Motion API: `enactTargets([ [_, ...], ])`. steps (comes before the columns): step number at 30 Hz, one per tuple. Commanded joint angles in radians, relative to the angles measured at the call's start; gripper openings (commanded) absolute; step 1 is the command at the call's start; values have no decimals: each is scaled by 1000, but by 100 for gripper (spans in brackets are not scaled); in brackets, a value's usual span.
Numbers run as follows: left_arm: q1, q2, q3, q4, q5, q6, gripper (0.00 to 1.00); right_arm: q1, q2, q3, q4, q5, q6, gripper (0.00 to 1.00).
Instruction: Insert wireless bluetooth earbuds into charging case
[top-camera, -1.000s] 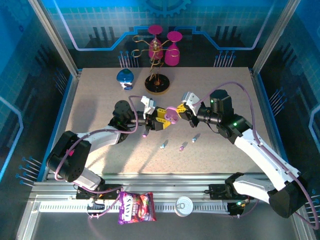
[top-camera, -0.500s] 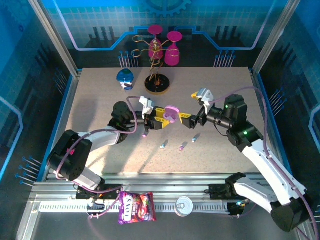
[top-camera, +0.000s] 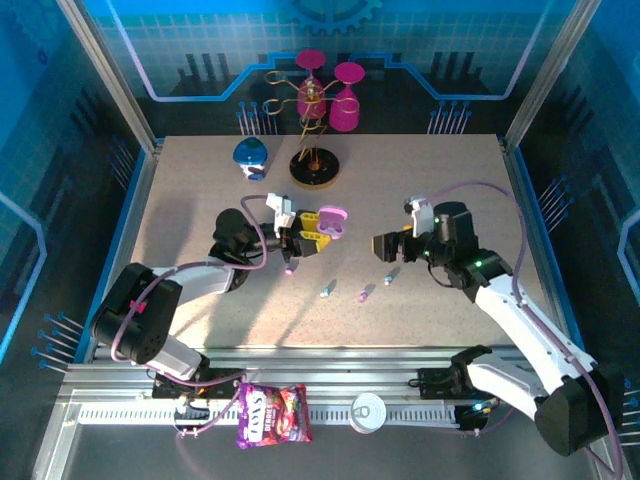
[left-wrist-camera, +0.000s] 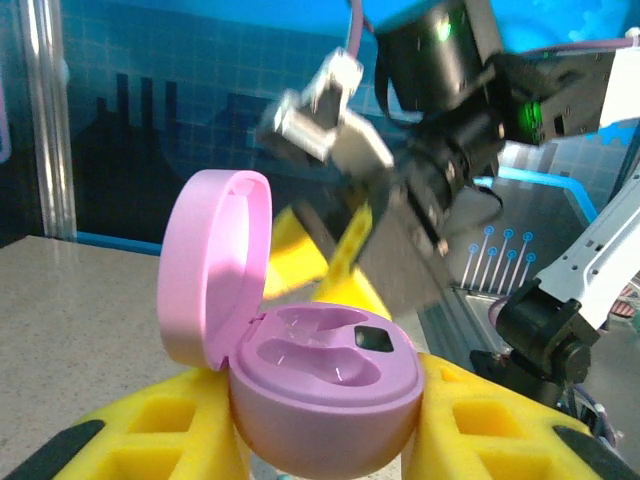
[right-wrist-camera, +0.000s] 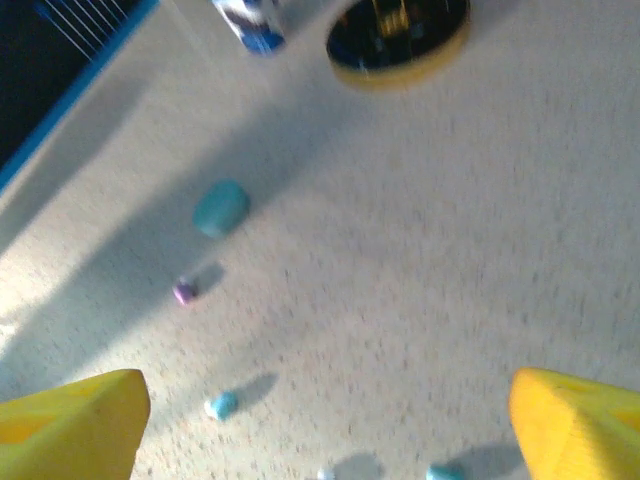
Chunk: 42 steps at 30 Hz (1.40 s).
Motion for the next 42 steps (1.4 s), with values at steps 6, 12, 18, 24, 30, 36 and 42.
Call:
enactTargets([
  [6, 19, -102, -28, 15, -11, 21, 28, 150, 163, -10, -113, 33, 105, 88],
  [12, 19, -138, -39, 9, -14, 23, 28, 238, 350, 52, -140, 8, 71, 86],
  [18, 20, -152, -39, -4, -10, 18, 27, 269, 534, 146, -111, -38, 33, 84],
  [24, 18, -157, -38, -5, -7, 14, 27, 269, 658, 217, -108, -85, -21, 83],
  [30, 19, -181, -49, -35, -17, 34, 27, 258, 683, 192, -114, -104, -21, 82],
  [36, 19, -183, -48, -48, -18, 45, 27, 257, 626, 126, -115, -128, 8, 80],
  [42, 18, -180, -45, -43, -14, 43, 27, 257, 547, 44, -116, -101, 41, 79],
])
